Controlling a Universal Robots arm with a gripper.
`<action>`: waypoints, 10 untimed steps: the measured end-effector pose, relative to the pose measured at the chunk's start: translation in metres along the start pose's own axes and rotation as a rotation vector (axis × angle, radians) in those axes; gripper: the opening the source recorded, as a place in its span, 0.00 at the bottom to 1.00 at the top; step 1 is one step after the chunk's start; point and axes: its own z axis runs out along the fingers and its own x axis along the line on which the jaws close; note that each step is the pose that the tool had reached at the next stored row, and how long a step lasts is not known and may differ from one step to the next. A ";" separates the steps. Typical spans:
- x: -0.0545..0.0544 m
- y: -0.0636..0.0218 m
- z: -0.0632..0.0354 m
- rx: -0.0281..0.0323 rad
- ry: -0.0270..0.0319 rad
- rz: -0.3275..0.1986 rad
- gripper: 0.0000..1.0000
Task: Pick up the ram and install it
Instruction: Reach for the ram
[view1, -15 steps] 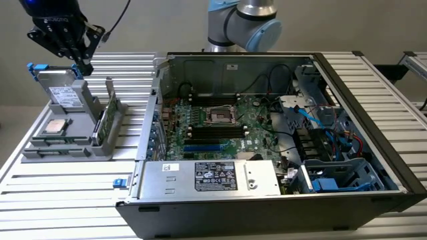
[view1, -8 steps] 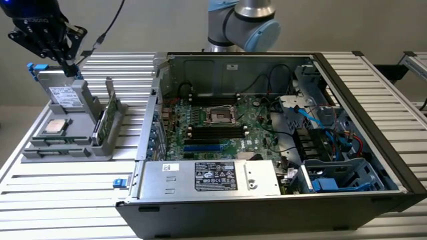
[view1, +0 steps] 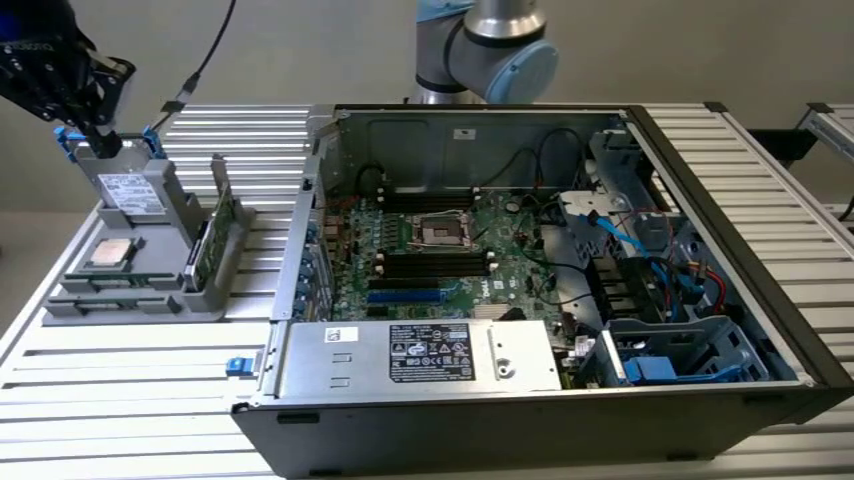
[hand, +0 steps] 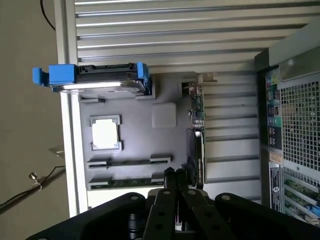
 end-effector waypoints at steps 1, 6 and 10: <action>0.004 -0.0010 0.0008 0.0000 -0.0002 0.000 0.10; 0.023 -0.0072 0.0031 0.0000 0.0007 0.000 0.10; 0.027 -0.0132 0.0055 0.0015 0.0219 0.001 0.10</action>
